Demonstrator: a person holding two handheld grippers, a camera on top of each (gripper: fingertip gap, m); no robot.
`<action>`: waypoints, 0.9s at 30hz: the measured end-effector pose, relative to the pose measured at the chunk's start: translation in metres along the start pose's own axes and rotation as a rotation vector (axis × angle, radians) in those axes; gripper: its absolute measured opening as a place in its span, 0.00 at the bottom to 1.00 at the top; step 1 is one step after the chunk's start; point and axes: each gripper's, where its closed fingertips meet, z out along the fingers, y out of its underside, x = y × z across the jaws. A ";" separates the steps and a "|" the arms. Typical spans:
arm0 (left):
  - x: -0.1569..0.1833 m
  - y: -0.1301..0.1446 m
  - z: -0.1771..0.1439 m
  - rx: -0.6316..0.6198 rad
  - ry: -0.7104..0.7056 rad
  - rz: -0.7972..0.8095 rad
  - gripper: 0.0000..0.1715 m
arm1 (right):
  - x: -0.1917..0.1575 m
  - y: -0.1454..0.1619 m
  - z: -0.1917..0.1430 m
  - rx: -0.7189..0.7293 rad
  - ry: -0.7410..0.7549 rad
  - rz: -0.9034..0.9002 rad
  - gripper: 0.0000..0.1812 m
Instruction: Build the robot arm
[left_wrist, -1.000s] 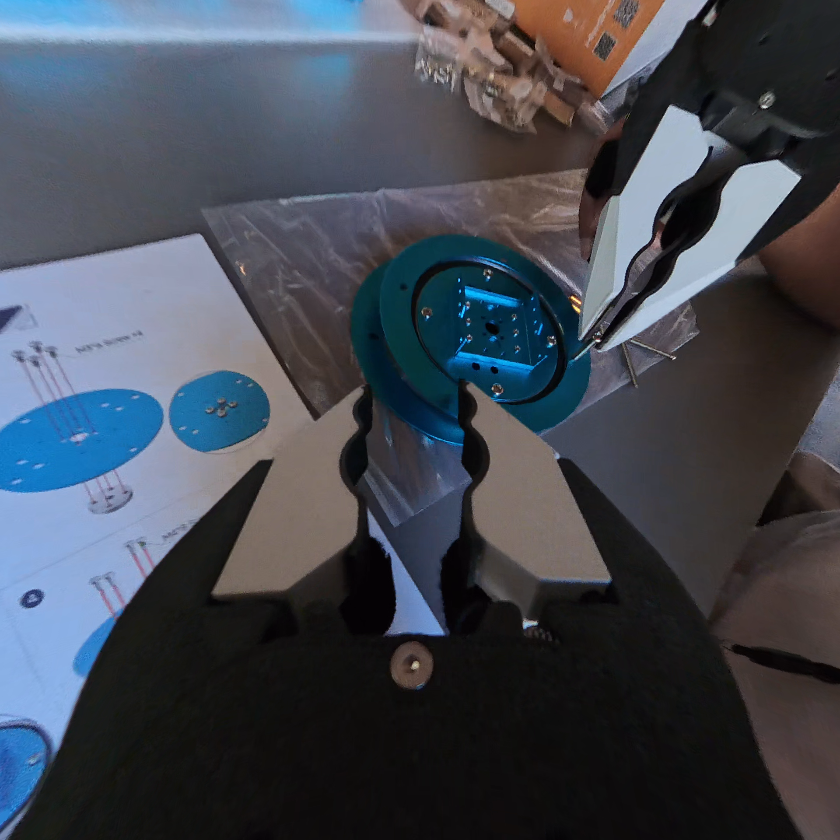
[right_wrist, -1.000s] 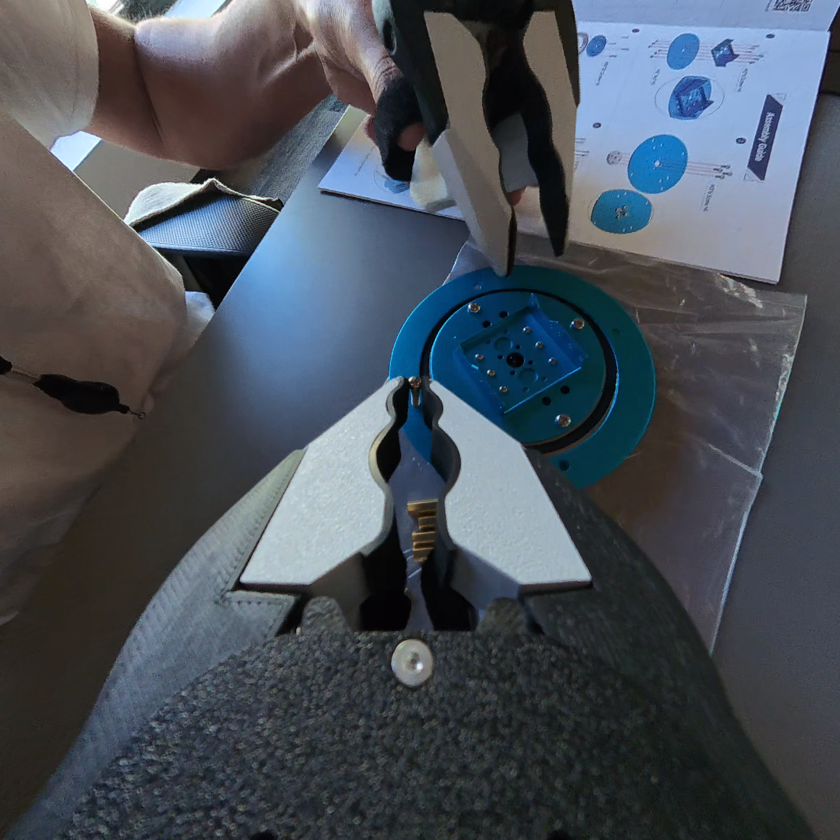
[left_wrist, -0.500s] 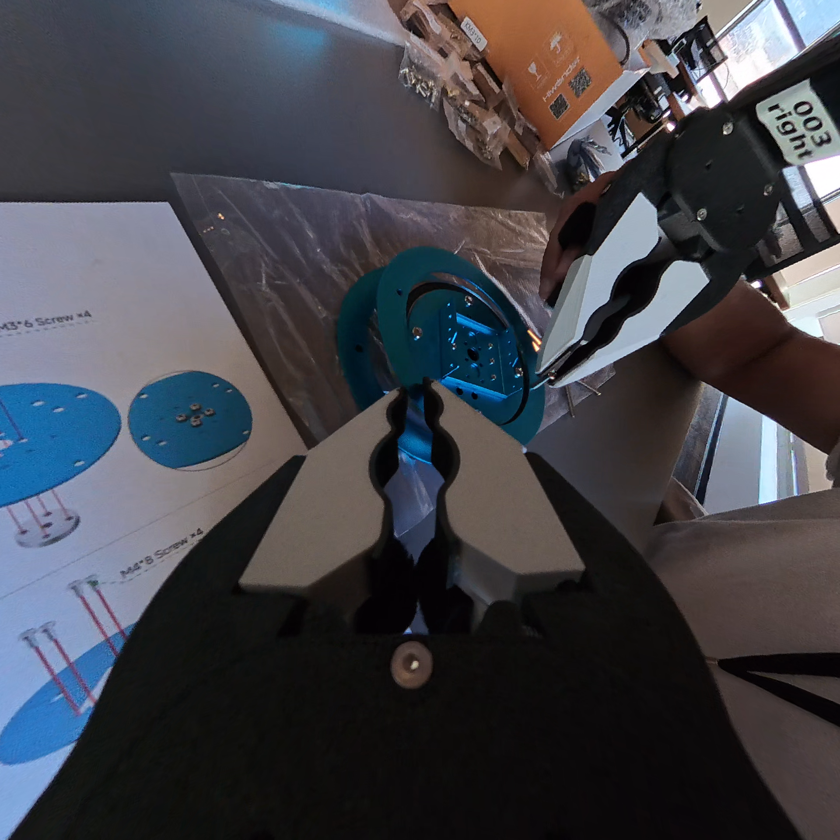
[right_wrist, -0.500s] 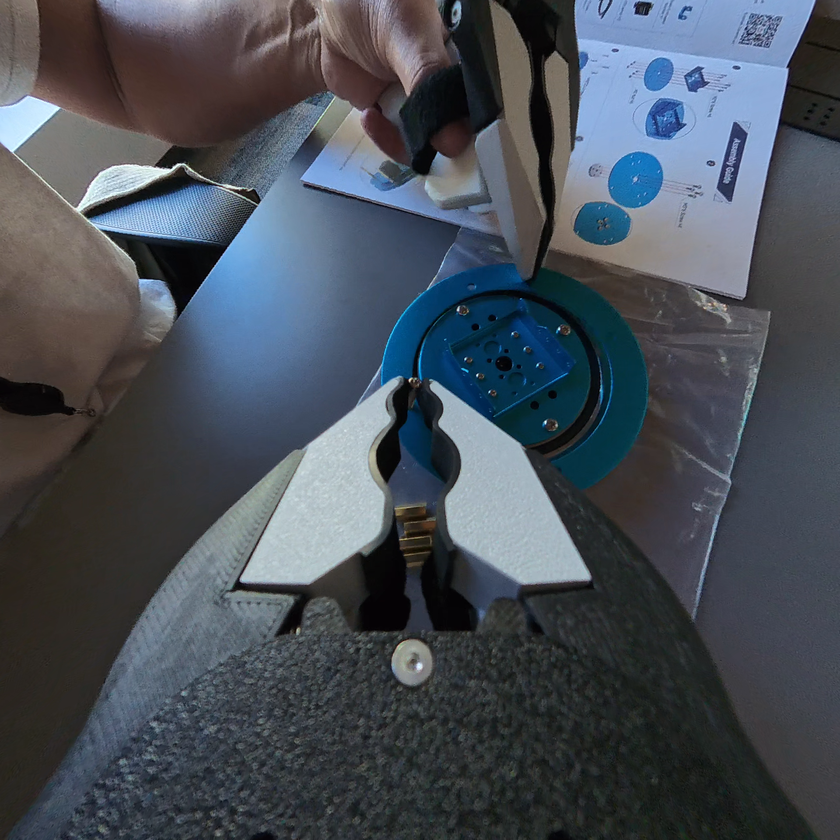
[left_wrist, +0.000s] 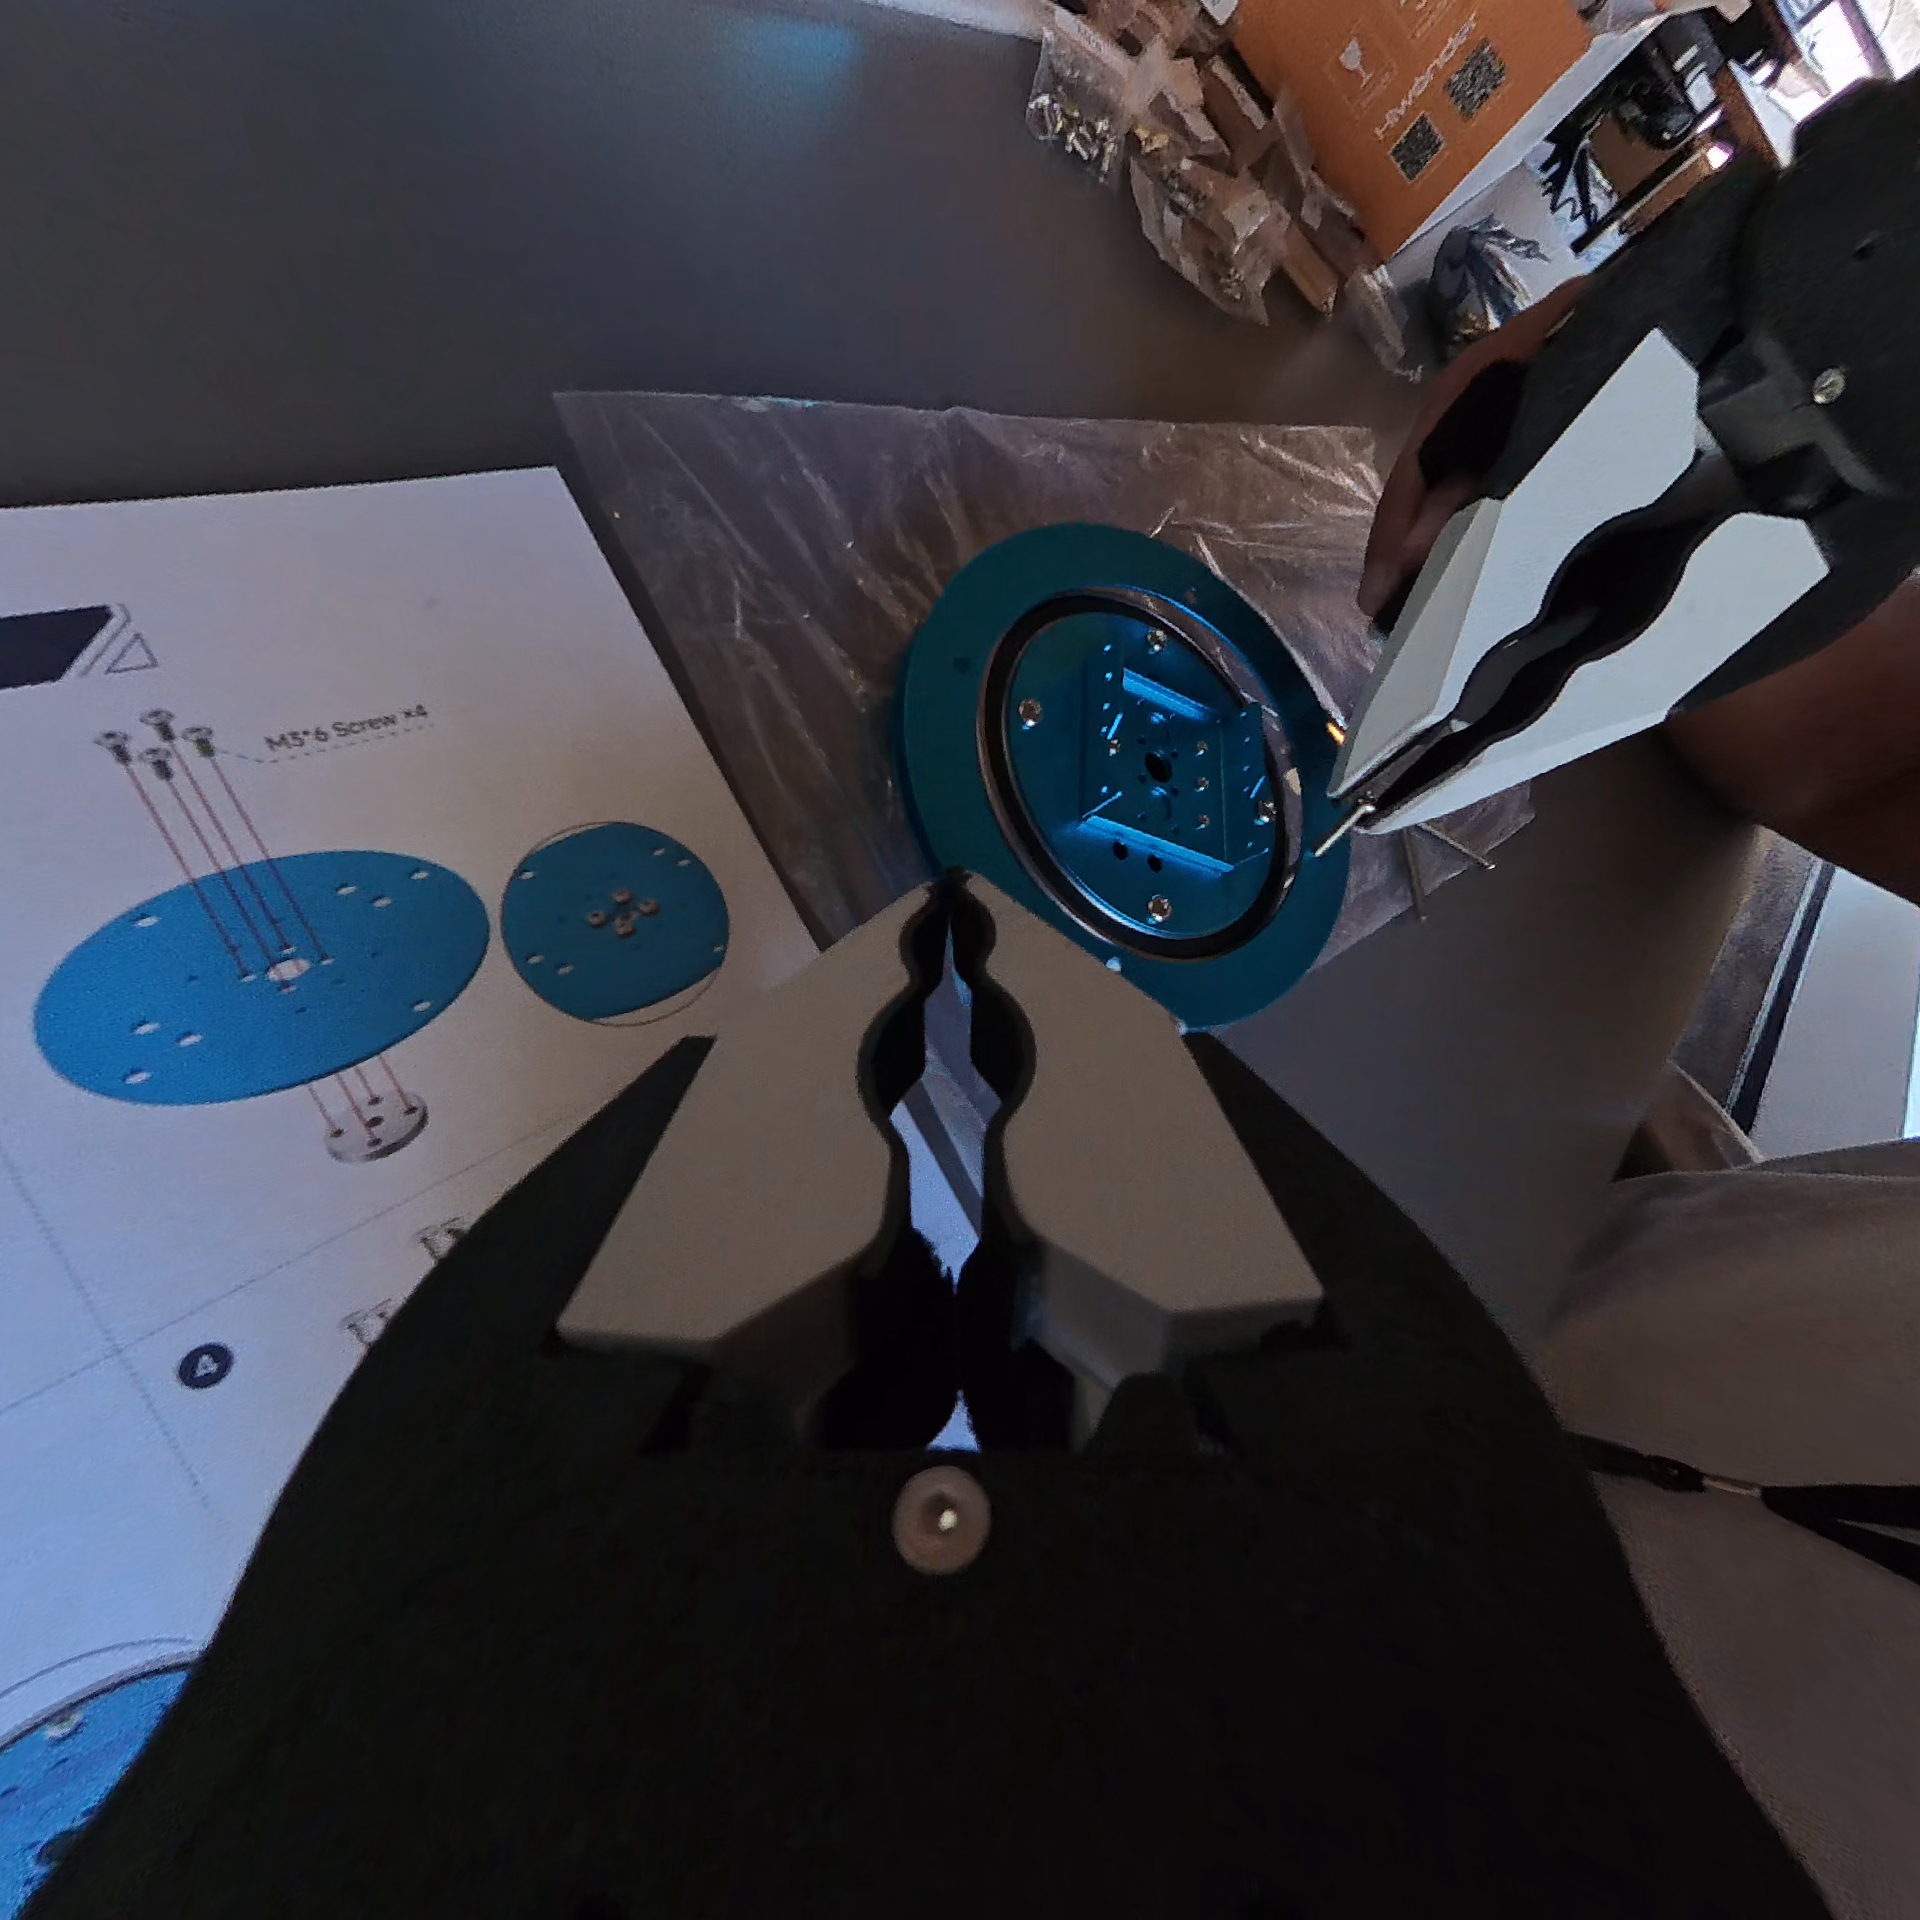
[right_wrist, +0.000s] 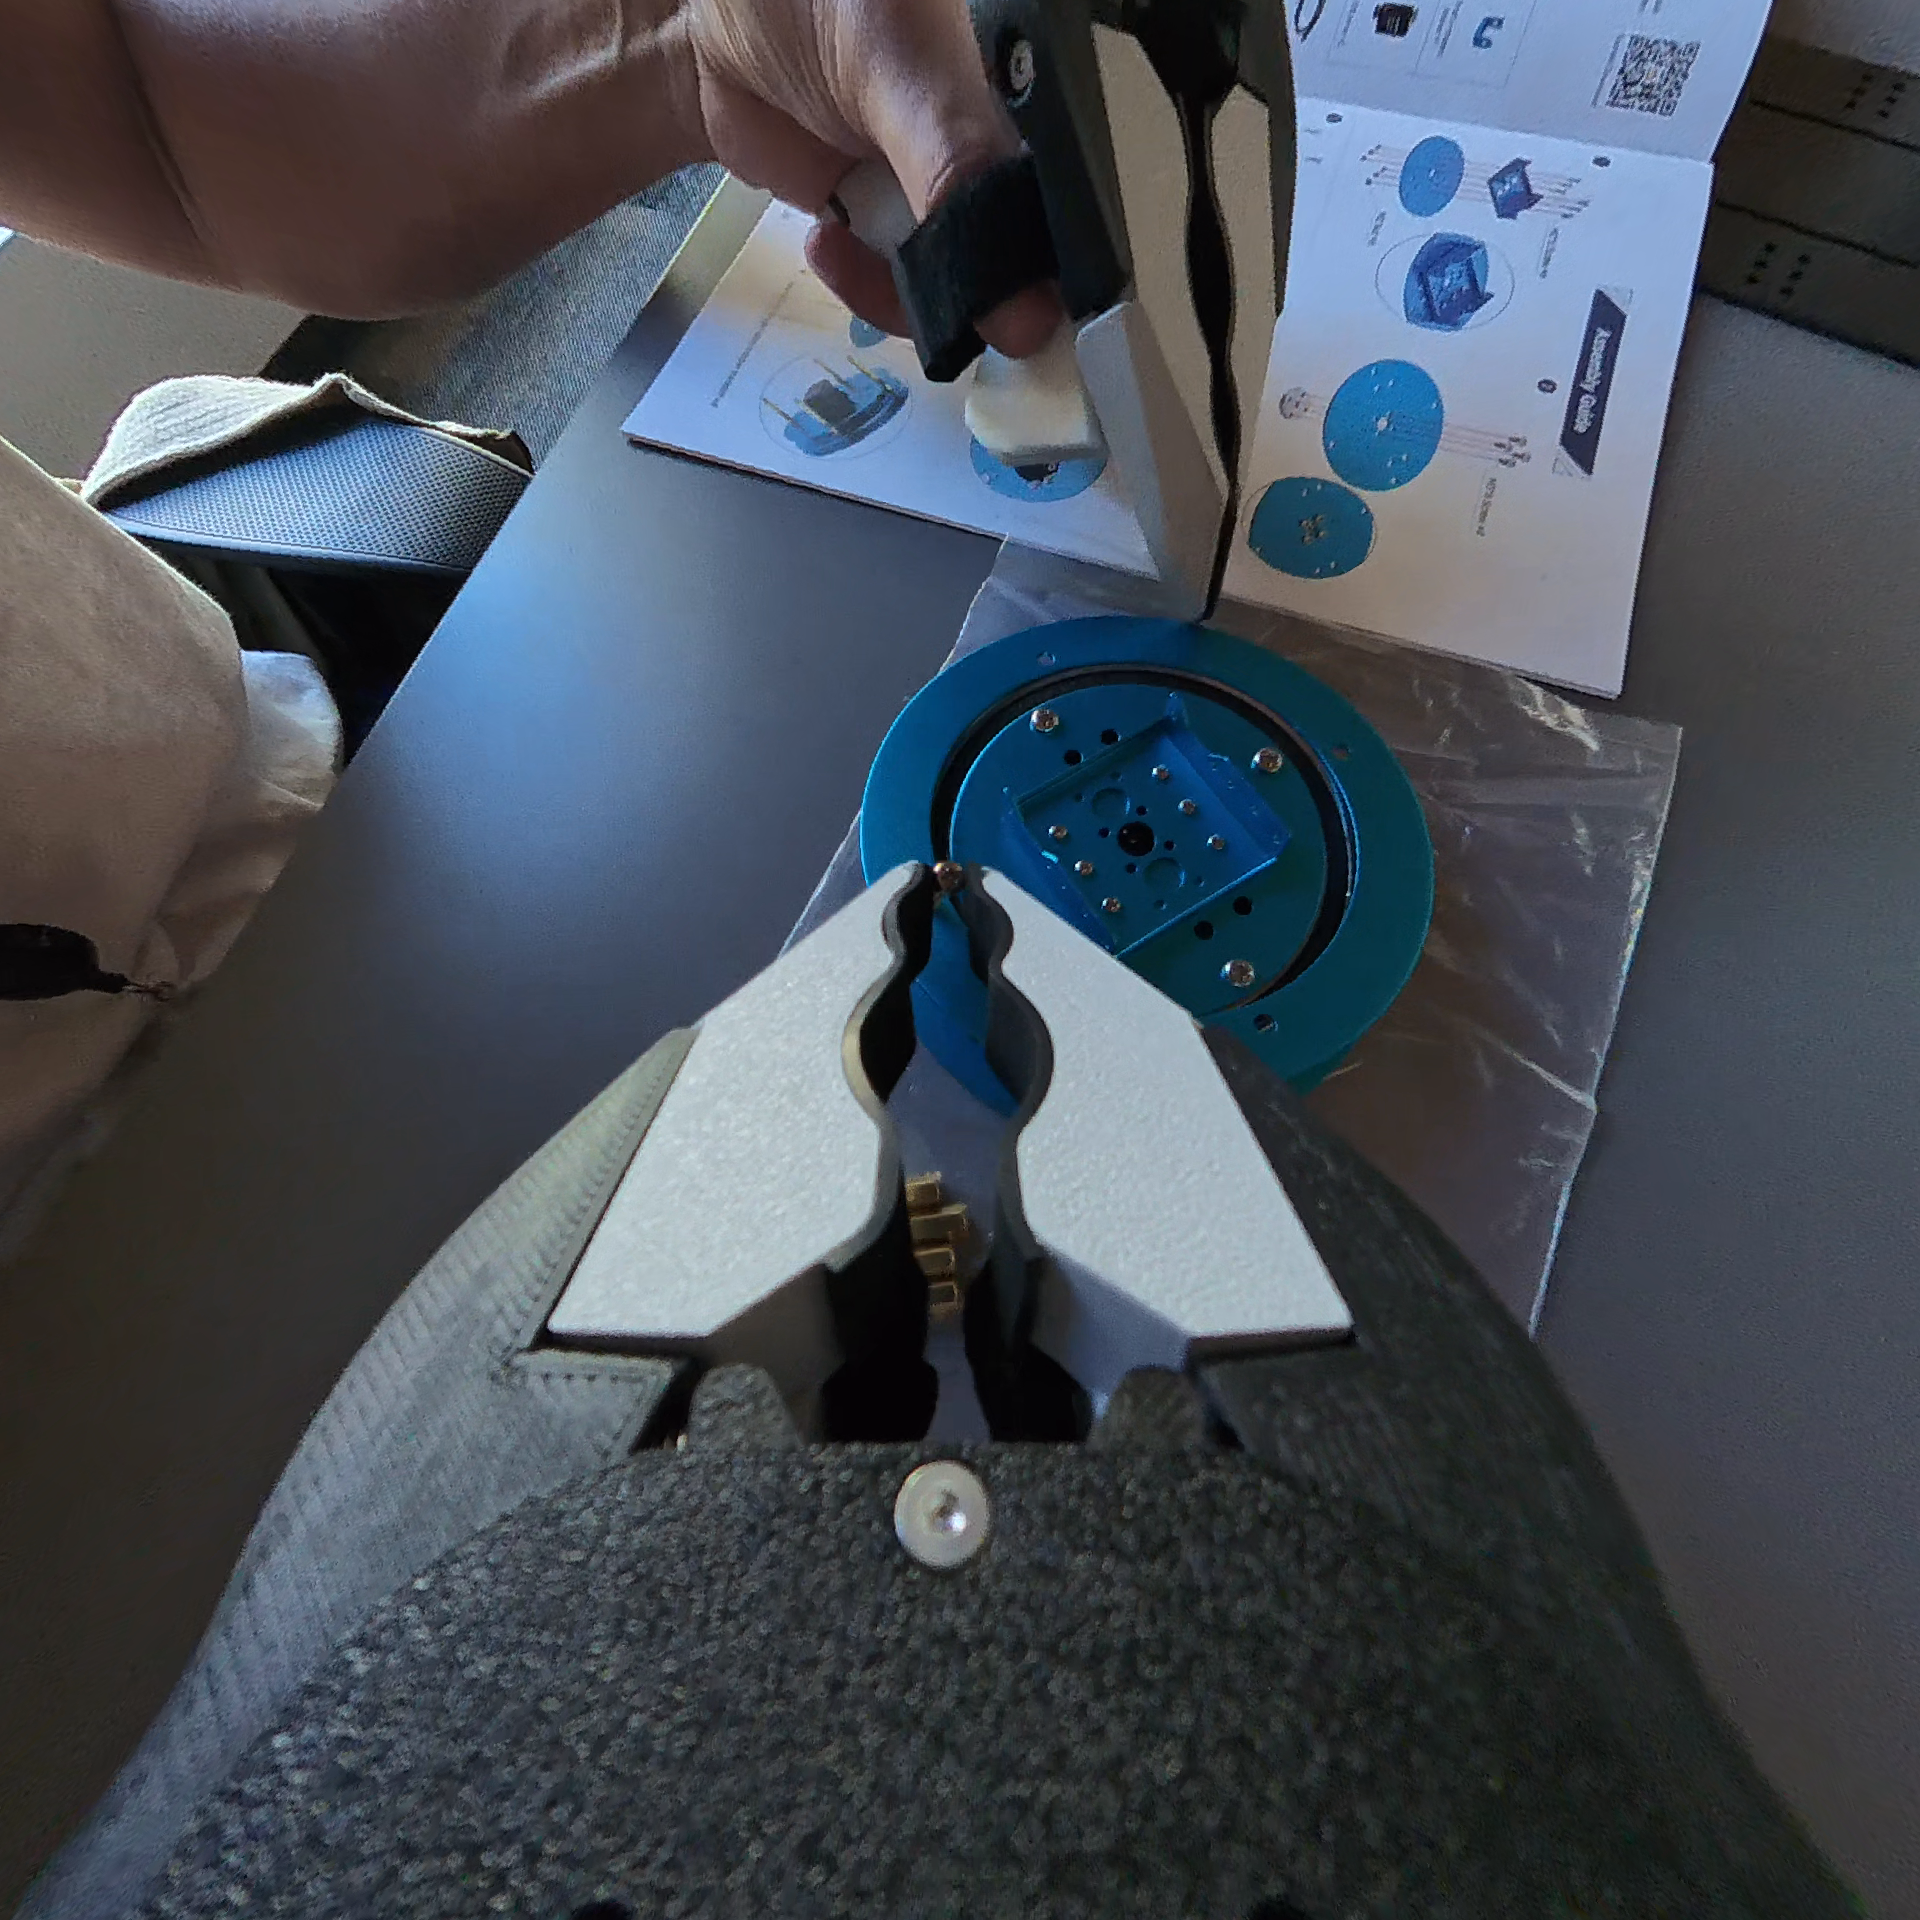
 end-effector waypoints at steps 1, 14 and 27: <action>0.001 0.000 -0.001 0.005 0.009 -0.006 0.00 | 0.000 0.000 0.000 -0.003 0.003 -0.002 0.03; 0.090 0.007 0.016 0.075 -0.051 0.682 0.14 | 0.008 0.008 -0.004 -0.098 0.035 -0.019 0.03; 0.078 0.027 0.041 -0.039 -0.348 1.054 0.13 | 0.014 0.015 -0.010 -0.006 0.079 -0.014 0.03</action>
